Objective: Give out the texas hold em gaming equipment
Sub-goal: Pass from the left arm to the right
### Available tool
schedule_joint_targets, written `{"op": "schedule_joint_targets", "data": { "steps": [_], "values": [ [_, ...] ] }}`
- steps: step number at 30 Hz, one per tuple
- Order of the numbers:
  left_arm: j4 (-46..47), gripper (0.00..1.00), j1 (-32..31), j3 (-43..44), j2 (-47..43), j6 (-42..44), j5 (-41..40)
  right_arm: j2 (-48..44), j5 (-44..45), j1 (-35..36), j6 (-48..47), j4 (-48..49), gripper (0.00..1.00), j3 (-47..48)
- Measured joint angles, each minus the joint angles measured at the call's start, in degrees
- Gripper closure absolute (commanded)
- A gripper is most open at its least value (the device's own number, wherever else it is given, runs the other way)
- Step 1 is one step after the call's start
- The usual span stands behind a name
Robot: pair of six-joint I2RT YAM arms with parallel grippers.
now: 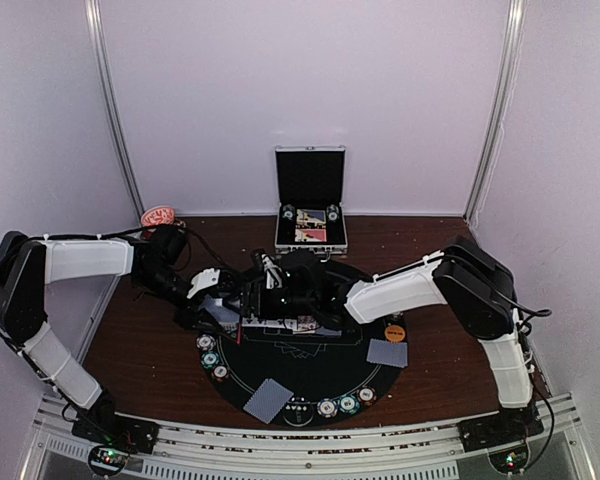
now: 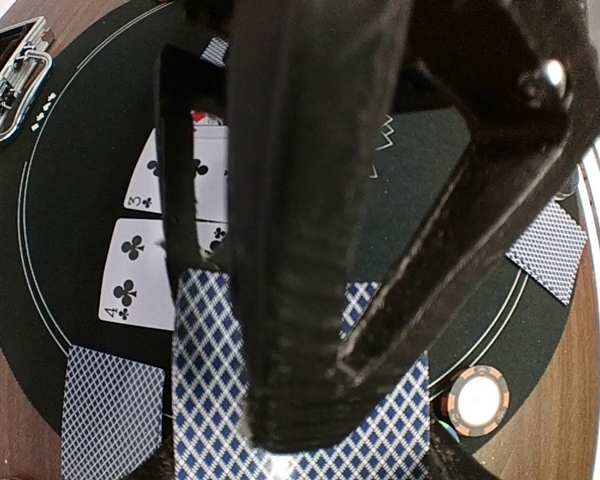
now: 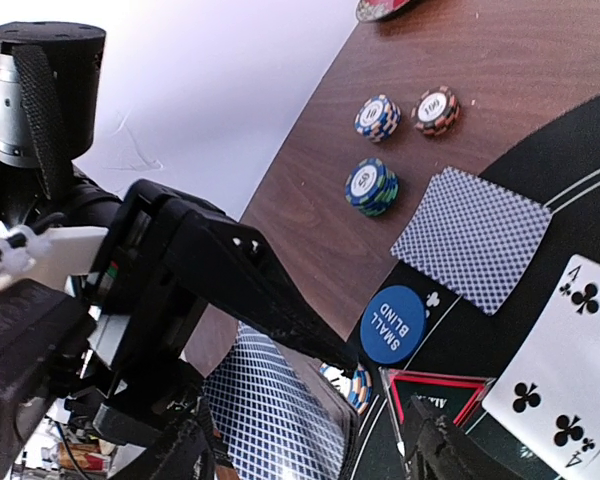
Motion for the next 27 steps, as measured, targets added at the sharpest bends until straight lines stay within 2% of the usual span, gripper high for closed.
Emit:
{"op": "schedule_joint_targets", "data": {
  "steps": [17, 23, 27],
  "values": [
    [0.00, 0.40, 0.00, 0.00, 0.00, 0.00, 0.35, 5.07, -5.35, 0.00, 9.68, 6.51, 0.34, -0.44],
    [-0.02, 0.39, 0.00, -0.02, 0.02, 0.20, 0.37, 5.70, -7.67, -0.02, 12.74, 10.16, 0.42, -0.44],
    [0.00, 0.39, 0.00, -0.02, 0.02, 0.20, 0.42, 5.70, -8.81, 0.00, 14.53, 12.70, 0.51, -0.44]
  ]
}}
